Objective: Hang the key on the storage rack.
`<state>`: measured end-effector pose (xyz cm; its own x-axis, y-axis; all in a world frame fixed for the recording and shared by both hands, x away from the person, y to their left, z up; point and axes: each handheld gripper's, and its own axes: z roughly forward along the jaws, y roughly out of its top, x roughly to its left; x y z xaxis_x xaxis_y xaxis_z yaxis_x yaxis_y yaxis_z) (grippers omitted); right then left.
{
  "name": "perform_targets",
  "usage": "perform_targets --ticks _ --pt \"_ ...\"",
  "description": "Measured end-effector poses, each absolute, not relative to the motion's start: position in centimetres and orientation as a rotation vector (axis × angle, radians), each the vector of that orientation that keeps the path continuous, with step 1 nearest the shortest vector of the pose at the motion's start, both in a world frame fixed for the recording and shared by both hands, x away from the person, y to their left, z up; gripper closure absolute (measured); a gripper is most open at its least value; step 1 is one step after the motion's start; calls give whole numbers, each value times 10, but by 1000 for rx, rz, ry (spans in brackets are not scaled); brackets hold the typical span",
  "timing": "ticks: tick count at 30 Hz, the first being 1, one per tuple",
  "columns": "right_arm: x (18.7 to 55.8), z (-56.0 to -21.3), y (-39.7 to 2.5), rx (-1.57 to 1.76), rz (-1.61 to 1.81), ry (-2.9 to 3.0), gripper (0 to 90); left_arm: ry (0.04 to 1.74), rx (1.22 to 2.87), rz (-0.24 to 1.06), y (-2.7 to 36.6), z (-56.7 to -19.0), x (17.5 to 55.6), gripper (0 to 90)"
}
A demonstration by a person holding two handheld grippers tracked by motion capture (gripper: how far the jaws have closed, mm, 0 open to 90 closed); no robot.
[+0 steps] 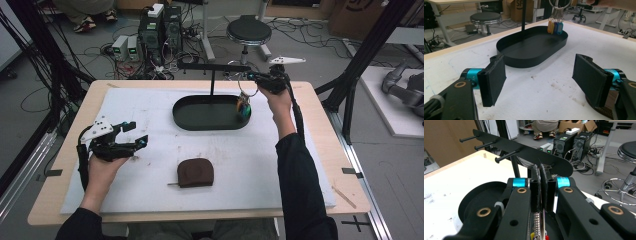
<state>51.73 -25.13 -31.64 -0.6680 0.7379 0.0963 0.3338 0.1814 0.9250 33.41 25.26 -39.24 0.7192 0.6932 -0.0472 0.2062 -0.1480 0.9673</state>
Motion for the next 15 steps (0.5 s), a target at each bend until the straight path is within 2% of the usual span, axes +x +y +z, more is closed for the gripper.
perform_targets --ticks 15 --pt "519 -320 -248 1026 1460 2082 871 723 1699 496 253 -392 334 264"
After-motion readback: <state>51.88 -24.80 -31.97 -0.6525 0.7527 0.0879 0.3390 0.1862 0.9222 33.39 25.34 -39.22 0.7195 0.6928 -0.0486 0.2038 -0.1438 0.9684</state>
